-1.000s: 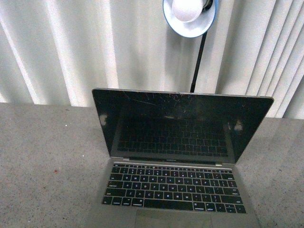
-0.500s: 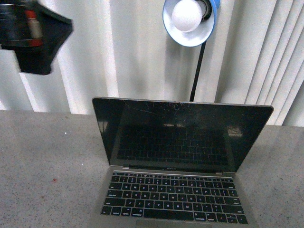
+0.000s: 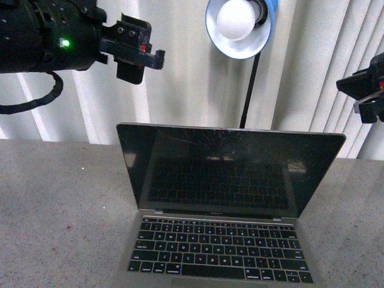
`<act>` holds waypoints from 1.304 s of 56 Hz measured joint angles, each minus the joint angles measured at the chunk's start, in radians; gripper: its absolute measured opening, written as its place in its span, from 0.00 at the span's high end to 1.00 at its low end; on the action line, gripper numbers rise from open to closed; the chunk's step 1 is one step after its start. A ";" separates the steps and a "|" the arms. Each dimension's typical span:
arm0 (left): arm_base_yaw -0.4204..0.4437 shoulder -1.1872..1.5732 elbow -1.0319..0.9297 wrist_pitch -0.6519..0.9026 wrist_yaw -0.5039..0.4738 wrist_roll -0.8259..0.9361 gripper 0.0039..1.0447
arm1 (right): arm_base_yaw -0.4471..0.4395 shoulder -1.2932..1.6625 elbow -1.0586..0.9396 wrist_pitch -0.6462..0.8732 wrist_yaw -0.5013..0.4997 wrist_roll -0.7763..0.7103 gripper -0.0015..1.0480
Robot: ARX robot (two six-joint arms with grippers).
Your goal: Close laptop
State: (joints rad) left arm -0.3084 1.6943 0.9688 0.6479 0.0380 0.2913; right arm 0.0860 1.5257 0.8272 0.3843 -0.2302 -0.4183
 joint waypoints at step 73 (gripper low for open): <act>-0.071 0.088 0.094 -0.370 0.086 0.500 0.97 | 0.114 0.171 0.158 -0.186 -0.109 -0.321 0.97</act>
State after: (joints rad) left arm -0.3790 1.7821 1.0630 0.2779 0.1242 0.7910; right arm 0.1997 1.6966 0.9855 0.1986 -0.3397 -0.7391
